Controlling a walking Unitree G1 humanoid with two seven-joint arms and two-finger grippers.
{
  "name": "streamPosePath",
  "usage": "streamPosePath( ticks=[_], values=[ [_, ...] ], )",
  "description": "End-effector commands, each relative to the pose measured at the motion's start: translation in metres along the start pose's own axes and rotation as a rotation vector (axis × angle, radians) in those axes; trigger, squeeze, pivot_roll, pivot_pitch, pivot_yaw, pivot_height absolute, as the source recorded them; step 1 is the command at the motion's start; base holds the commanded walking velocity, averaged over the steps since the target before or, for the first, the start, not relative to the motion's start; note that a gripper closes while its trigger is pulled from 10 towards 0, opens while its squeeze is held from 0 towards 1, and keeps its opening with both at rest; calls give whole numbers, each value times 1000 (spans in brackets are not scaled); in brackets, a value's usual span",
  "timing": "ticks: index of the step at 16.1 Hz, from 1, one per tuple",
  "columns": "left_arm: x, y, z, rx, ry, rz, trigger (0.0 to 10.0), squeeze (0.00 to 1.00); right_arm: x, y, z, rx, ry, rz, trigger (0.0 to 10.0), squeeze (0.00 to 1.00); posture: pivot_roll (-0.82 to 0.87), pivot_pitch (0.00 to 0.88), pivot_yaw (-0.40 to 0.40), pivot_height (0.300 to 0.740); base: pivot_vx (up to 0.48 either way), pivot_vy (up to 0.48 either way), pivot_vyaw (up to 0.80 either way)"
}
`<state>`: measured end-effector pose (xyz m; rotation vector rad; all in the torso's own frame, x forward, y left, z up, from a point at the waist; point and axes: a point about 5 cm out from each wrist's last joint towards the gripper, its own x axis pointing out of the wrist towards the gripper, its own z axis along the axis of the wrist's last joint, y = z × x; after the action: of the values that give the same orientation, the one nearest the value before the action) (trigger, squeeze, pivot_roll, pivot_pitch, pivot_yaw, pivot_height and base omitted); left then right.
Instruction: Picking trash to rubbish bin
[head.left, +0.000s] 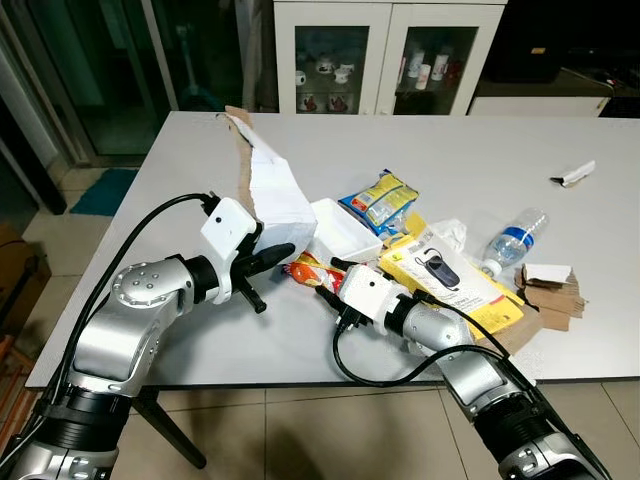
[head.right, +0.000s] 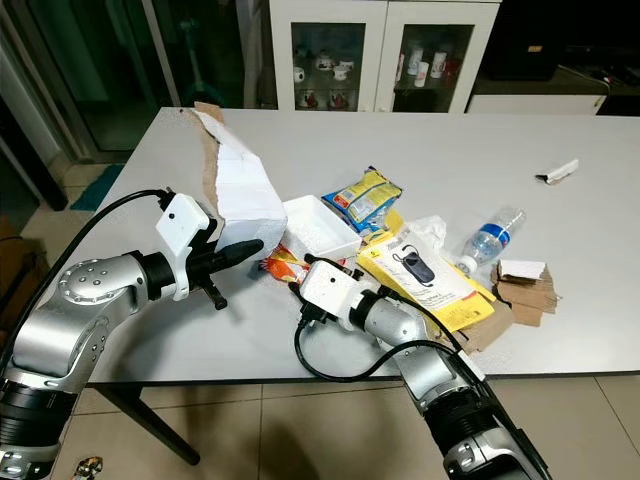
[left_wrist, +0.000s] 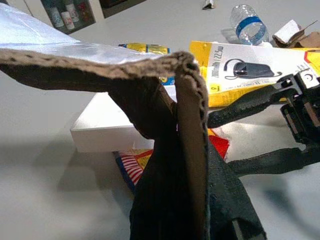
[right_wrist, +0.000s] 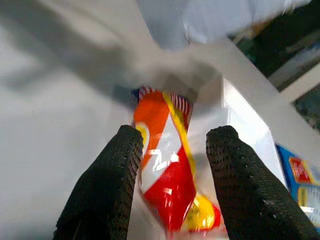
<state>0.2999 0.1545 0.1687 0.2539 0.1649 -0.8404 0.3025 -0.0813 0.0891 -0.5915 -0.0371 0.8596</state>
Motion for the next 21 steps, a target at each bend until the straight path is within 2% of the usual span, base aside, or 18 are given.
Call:
streamPosePath(
  ticks=[1,3,8,12,13,14,18,21],
  values=[
    [1,-4,5,17,-7,-25,10000,0,1,-1,-3,27,10,-6,10000,1000,87,14,-35,740,0,0,0],
    [0,-3,6,20,-8,-14,10000,0,2,2,-9,-8,36,-17,10000,1000,89,14,-36,740,0,0,0],
    [0,-1,6,16,-5,-5,10000,0,4,4,-10,7,11,-27,10000,1000,85,20,-33,740,0,0,0],
    [2,-3,6,13,-3,-8,10000,0,8,6,-8,-39,5,-42,10000,1000,89,22,-36,740,0,0,0],
    [2,-4,7,13,-5,-8,10000,0,9,8,-11,-45,25,-36,10000,322,89,22,-36,740,0,0,0],
    [2,-4,7,14,-5,-8,10000,0,10,10,-14,-54,46,-26,10000,0,92,19,-37,740,0,0,0],
    [2,-4,9,19,-7,-7,10000,0,15,19,-21,-52,77,-8,10000,0,99,15,-41,740,0,0,0],
    [3,-6,10,24,-10,-8,10000,0,19,20,-24,-62,105,-35,10000,0,105,12,-45,740,0,0,0]
  ],
)
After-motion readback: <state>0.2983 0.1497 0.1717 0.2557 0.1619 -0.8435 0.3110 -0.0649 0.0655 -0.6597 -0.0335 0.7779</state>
